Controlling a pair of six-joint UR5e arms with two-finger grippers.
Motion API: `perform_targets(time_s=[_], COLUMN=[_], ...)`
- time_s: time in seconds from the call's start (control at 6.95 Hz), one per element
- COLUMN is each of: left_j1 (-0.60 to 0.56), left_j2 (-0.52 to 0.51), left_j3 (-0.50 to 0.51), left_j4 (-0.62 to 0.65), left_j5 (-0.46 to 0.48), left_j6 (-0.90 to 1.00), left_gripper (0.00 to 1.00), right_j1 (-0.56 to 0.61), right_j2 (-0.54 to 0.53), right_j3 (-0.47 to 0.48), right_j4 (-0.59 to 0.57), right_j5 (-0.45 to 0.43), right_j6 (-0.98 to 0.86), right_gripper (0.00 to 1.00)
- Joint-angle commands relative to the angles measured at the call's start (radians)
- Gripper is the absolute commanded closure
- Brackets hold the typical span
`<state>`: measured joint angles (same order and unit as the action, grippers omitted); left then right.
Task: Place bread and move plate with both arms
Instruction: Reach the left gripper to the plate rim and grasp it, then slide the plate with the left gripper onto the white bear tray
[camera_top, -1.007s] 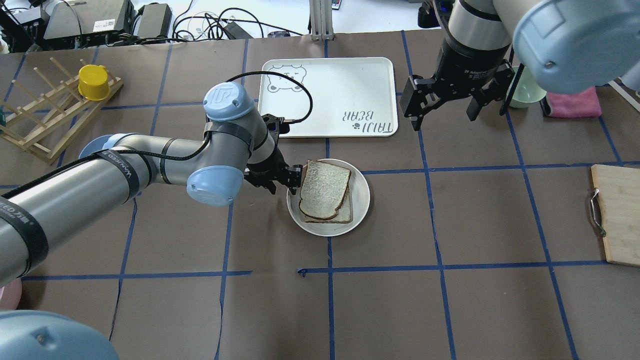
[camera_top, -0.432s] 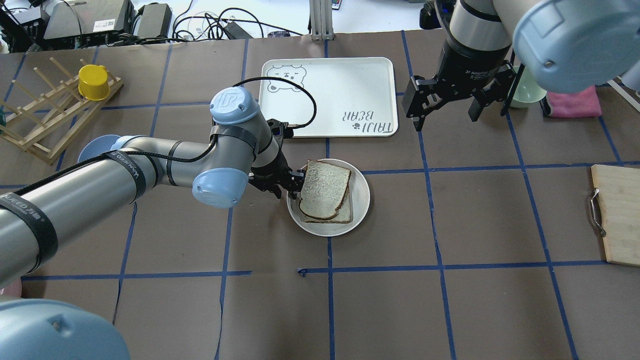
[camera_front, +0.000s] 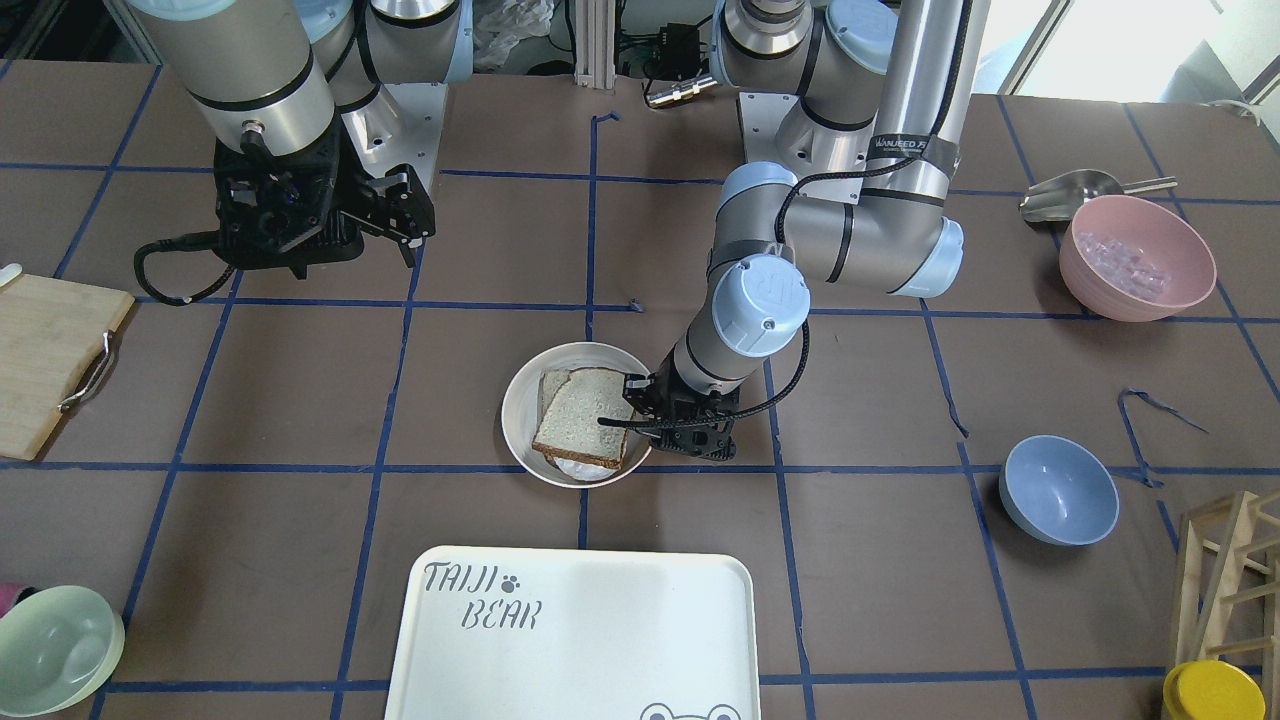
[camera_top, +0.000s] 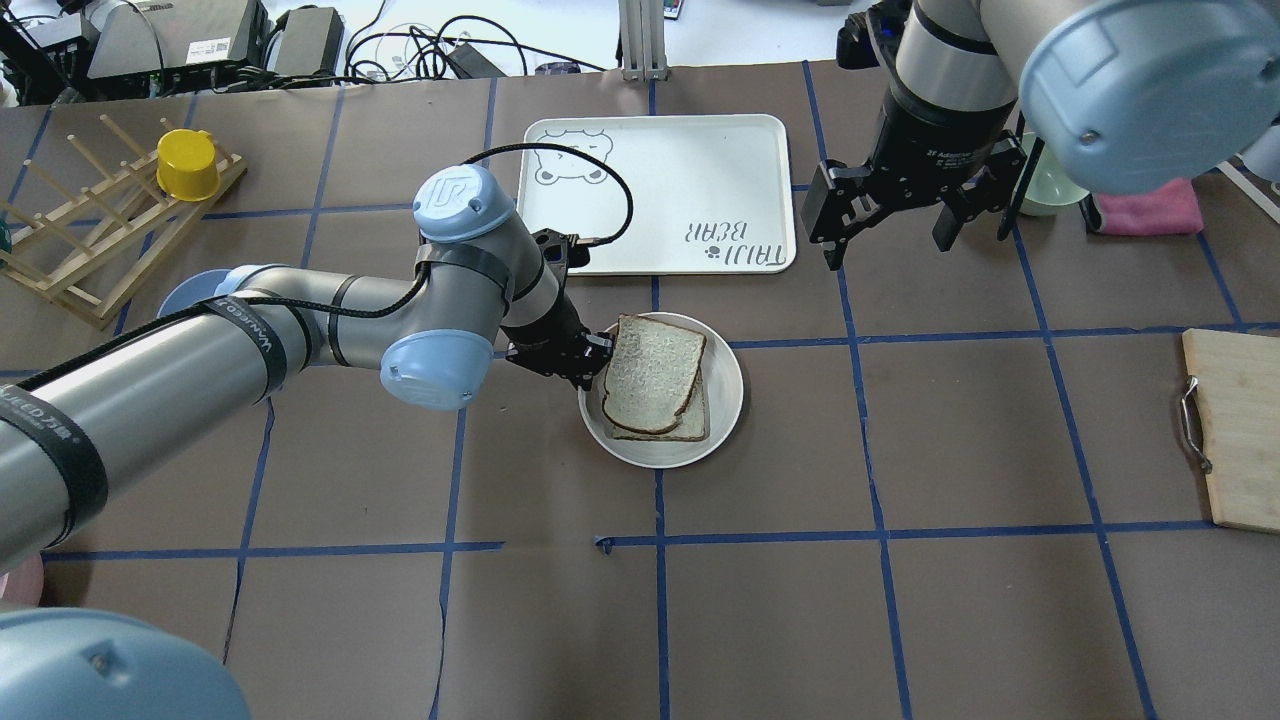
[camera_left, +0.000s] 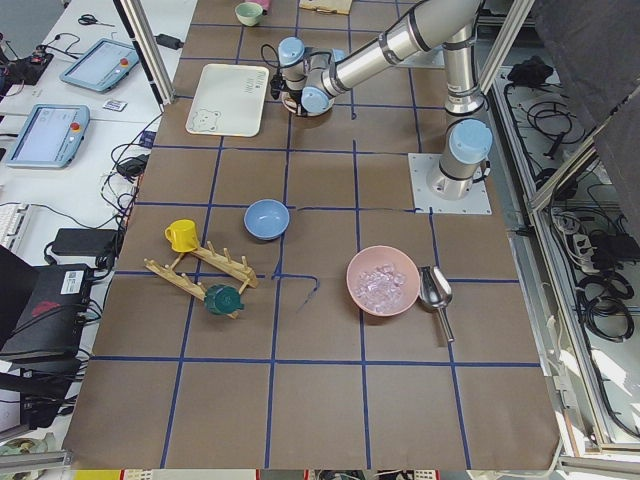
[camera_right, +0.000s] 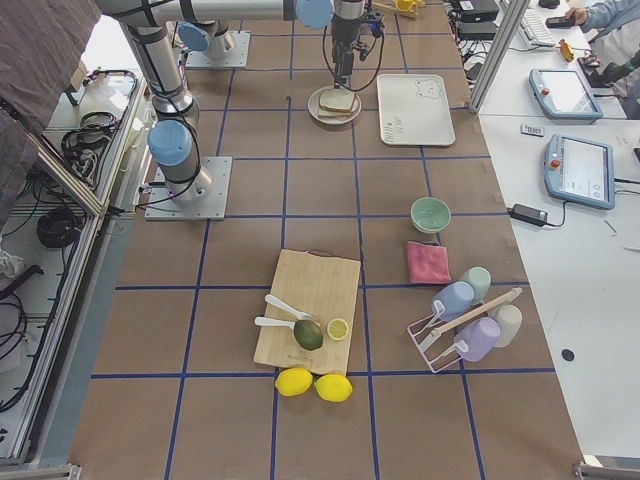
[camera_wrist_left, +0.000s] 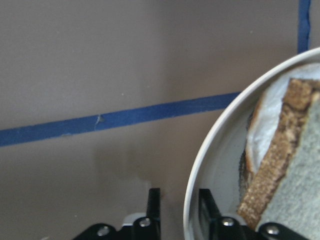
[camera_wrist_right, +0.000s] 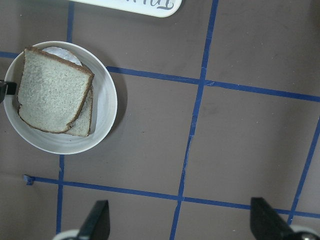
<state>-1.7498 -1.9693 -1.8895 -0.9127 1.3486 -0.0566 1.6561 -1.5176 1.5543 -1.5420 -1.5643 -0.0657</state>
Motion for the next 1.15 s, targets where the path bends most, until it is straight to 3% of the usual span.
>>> perform_targets(time_s=[0.0,0.58,0.86,1.01], left_j1=[0.035,0.159,0.168,0.168], left_j2=[0.029,0.052,-0.021,-0.087], left_j3=[0.018,0.084,0.317,0.423], left_j4=[-0.009,-0.072,-0.28,-0.31], left_j5=[-0.029,-0.141,-0.135,-0.137], left_j6=[-0.009,0.004,0.065,0.07], left_gripper=[1.0,1.0,1.0,1.0], right_j1=[-0.002,-0.004,-0.004,-0.004], right_j2=[-0.001,-0.007,0.002,0.002], right_j3=[0.004,0.003,0.001,0.001], right_j4=[-0.006,-0.036,-0.044,-0.046], right_j5=[-0.005,-0.011,-0.005,-0.005], right_j6=[0.003,0.001,0.0,0.0], right_gripper=[0.0,0.0,0.0,0.0])
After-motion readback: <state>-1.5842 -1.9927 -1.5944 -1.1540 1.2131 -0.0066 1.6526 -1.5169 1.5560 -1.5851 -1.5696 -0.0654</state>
